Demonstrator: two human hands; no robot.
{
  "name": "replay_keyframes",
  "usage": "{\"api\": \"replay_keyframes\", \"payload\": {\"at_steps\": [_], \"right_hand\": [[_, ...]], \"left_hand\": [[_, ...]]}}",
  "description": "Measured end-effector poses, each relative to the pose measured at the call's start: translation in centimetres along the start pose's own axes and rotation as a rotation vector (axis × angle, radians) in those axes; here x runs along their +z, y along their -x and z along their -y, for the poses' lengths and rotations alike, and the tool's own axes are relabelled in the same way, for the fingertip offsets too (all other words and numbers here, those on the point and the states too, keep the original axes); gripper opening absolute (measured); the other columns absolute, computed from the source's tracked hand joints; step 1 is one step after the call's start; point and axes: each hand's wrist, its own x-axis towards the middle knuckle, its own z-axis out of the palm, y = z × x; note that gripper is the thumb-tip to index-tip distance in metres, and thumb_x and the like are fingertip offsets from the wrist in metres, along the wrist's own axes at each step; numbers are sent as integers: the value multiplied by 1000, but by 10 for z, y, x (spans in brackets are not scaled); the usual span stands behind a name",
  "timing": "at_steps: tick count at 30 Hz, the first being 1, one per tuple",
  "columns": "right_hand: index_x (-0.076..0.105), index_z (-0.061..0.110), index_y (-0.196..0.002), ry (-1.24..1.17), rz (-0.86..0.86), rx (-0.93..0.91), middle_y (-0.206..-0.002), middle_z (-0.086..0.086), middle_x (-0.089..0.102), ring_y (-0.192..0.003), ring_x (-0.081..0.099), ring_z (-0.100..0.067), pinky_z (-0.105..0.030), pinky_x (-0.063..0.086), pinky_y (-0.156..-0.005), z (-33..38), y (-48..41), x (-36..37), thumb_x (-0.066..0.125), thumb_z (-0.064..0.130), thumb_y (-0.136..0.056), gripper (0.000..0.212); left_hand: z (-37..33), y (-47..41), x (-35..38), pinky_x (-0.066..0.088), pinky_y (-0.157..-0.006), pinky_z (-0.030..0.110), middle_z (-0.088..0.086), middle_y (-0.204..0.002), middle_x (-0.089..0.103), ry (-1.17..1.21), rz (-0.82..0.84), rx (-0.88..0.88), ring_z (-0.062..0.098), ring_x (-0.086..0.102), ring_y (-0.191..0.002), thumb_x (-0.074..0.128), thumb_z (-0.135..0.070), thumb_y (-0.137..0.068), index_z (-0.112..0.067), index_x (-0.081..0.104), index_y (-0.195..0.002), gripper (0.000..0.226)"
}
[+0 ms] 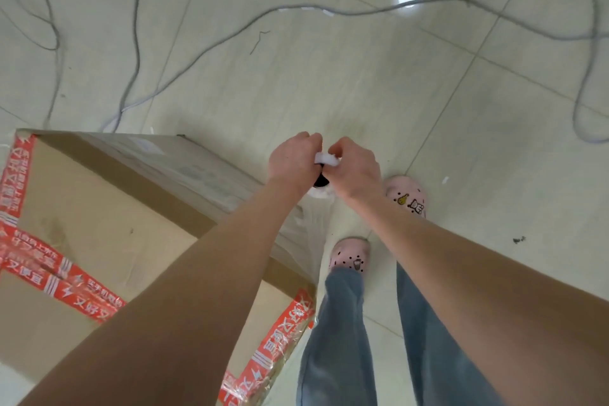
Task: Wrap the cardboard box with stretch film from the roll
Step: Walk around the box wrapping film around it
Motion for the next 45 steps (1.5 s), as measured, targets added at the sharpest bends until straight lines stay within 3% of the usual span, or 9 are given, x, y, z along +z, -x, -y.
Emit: {"api": "replay_keyframes", "payload": {"at_steps": [5,9,12,15,19,26,32,41,45], "right_hand": [[51,20,-114,69,34,-27,-115,-3,49,-93,56,-23,-31,42,-73,18,-11,-9,58,22,-85,31],[49,19,-121,121,68,-37,-117,-5,50,-103,57,-27,-30,38,-76,39,-27,-15,57,23,-86,36],[52,20,-120,163,80,-104,-116,-7,54,-103,56,-28,-29,36,-74,57,-39,-12,52,15,-86,34],[55,23,-117,202,116,-131,-114,-6,55,-100,57,-27,-27,35,-71,62,-44,-7,51,15,-85,33],[57,23,-108,199,134,-132,-107,-4,58,-90,59,-26,-29,38,-67,64,-45,-2,50,21,-86,24],[57,19,-99,282,105,-167,-99,-7,59,-80,55,-27,-29,36,-63,69,-48,-1,47,19,-88,15],[59,20,-103,374,103,-241,-102,-3,57,-78,50,-21,-29,34,-65,88,-53,4,47,21,-89,18],[52,21,-118,383,185,-258,-116,-4,52,-96,57,-25,-29,37,-70,157,-70,41,57,16,-86,33],[57,23,-112,425,188,-325,-112,-5,55,-83,53,-23,-28,35,-66,172,-78,55,53,11,-84,30]], "left_hand": [[3,-4,-8,40,-58,29,3,-83,57,301,-30,-343,25,56,-77,57,-14,-79,-11,57,-91,12],[10,-6,-10,35,-52,26,2,-79,61,602,-111,-693,23,57,-72,63,-24,-77,-14,53,-83,16],[16,-7,-6,42,-59,26,6,-87,67,752,-141,-828,26,66,-78,63,-31,-78,-14,52,-84,21],[24,-10,-13,41,-65,30,5,-99,61,594,-73,-739,27,61,-90,63,-26,-81,-11,53,-103,28],[28,-23,-29,36,-63,33,8,-114,50,220,-40,-311,29,55,-97,57,-11,-85,-12,50,-118,34],[27,-32,-42,33,-60,32,7,-107,53,27,14,-222,27,55,-94,53,-7,-83,-11,53,-110,27],[42,-33,-48,35,-63,32,10,-107,54,167,-10,-347,31,56,-96,48,-6,-87,-9,53,-106,20],[105,-28,-54,39,-62,28,8,-95,61,831,-159,-953,27,56,-83,61,-22,-81,-15,50,-88,15],[122,-29,-57,40,-61,29,8,-96,61,751,-85,-935,28,57,-83,61,-28,-82,-14,47,-92,23]]}}
